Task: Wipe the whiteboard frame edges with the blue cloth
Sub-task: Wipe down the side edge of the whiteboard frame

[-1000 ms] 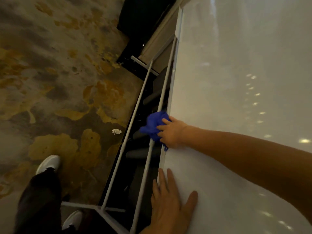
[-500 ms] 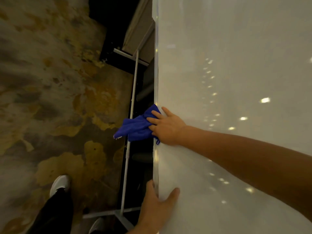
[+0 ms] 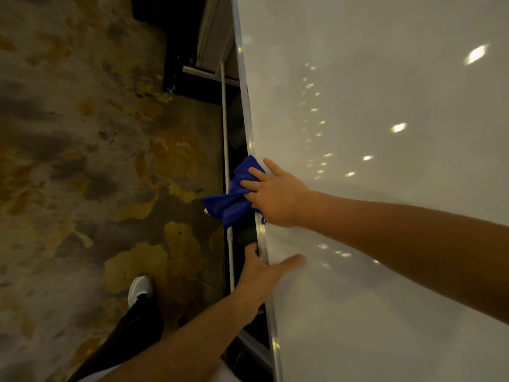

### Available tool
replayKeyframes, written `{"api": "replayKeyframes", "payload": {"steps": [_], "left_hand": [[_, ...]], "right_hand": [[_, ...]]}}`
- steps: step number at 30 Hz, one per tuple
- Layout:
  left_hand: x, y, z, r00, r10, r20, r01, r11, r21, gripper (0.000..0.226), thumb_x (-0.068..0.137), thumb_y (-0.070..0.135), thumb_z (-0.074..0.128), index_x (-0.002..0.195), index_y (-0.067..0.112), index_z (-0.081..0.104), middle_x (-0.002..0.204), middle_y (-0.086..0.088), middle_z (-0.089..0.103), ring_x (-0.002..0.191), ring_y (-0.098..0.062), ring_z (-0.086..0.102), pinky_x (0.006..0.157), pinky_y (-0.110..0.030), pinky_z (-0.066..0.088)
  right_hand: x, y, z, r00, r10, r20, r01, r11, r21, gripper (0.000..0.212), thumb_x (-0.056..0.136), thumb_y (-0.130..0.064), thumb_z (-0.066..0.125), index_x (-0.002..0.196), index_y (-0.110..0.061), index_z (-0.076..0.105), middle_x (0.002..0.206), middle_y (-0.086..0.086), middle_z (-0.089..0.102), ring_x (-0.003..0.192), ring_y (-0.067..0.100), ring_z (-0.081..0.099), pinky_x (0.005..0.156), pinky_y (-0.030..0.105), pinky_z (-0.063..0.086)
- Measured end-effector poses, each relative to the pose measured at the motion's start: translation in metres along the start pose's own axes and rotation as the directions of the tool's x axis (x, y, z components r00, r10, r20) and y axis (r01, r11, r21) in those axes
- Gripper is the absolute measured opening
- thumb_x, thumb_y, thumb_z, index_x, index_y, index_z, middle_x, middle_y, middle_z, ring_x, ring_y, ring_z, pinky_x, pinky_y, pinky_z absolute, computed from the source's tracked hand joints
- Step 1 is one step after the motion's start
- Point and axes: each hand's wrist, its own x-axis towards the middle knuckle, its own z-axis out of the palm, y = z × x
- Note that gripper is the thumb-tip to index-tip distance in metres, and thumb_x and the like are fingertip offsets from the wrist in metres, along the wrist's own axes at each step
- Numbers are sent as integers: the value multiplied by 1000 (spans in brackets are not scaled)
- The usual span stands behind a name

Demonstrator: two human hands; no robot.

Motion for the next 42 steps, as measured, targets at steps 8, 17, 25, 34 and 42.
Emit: {"api": "replayKeyframes", "payload": {"steps": [8, 17, 25, 34, 42], "left_hand": [[26, 29, 25, 999, 0, -43, 5, 994, 110, 102, 34, 52, 93, 116, 31, 37, 118, 6, 58, 99, -11, 62, 83, -36, 59], [65, 136, 4, 997, 4, -75, -9, 998, -61, 102, 50, 43, 94, 134, 17, 41, 109, 15, 55, 78, -3, 56, 52, -20, 46], [123, 219, 1, 984, -167, -63, 156, 977, -147, 99, 60, 68, 77, 136, 11, 46, 109, -7, 64, 88, -23, 62, 66, -35, 56], [231, 357, -13, 954, -259, -150, 199, 925, -325, 90, 78, 85, 31, 101, 6, 68, 91, -21, 73, 87, -36, 67, 64, -39, 55], [299, 455, -30, 928, -355, -112, 307, 900, -310, 99, 73, 89, 31, 101, -1, 62, 110, -22, 65, 101, -39, 60, 96, -52, 48]], "right_hand": [[12, 61, -5, 997, 72, 36, -67, 991, -119, 60, 99, -45, 44, 153, -25, 26, 166, 2, 3, 152, 29, -2, 119, 58, 0], [69, 80, -25, 1000, 4, 28, -1, 993, -118, 50, 99, -42, 43, 145, -24, 43, 163, 3, 21, 150, 33, 10, 119, 55, -3], [129, 210, -77, 958, 279, -71, -287, 947, -147, 64, 93, -50, 51, 149, -23, 35, 164, 6, 17, 151, 36, 2, 116, 58, -8], [236, 337, -126, 948, 304, -95, -315, 936, -155, 61, 97, -53, 40, 150, -23, 34, 164, 8, 14, 150, 40, -1, 116, 63, -7], [313, 411, -150, 939, 321, -122, -334, 935, -115, 60, 98, -52, 37, 151, -24, 32, 164, 4, 14, 150, 39, -2, 110, 64, -17]]}}
